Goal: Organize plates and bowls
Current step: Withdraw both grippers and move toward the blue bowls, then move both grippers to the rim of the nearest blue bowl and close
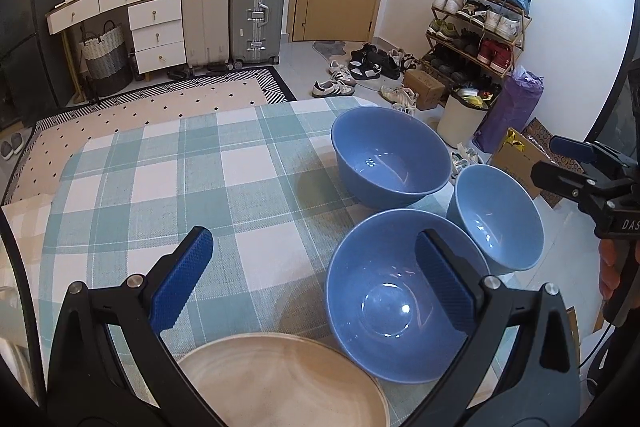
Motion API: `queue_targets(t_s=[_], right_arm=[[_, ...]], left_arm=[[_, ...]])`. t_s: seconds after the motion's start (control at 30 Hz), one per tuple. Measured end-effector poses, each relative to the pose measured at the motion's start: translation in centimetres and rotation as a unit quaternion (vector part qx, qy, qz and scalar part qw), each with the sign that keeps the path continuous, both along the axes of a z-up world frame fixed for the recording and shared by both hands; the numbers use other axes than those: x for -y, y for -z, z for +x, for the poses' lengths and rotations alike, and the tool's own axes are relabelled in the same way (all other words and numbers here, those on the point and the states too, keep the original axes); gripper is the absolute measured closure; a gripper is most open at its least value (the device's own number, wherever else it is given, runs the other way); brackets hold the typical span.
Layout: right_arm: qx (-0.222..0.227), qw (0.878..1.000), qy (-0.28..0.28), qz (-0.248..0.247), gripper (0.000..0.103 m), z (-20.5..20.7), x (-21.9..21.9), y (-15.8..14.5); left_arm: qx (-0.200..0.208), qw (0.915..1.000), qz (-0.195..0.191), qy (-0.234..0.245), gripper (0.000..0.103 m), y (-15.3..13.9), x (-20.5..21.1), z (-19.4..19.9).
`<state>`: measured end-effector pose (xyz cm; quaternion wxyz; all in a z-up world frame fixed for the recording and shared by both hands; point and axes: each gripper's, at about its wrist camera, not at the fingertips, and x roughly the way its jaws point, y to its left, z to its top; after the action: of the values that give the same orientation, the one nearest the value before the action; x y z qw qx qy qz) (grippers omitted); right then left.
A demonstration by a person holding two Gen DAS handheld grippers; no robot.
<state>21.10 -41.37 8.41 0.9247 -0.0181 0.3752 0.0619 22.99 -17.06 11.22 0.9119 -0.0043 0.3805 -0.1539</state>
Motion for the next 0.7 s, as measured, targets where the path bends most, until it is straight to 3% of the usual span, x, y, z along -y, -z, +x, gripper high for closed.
queue_targets(t_s=[0.7], right_arm=[[-0.028, 0.999, 0.012, 0.013, 0.002, 4.3, 2.0, 0.9]], left_arm=[[-0.034, 0.9994, 0.003, 0.011, 0.003, 1.6, 2.5, 5.0]])
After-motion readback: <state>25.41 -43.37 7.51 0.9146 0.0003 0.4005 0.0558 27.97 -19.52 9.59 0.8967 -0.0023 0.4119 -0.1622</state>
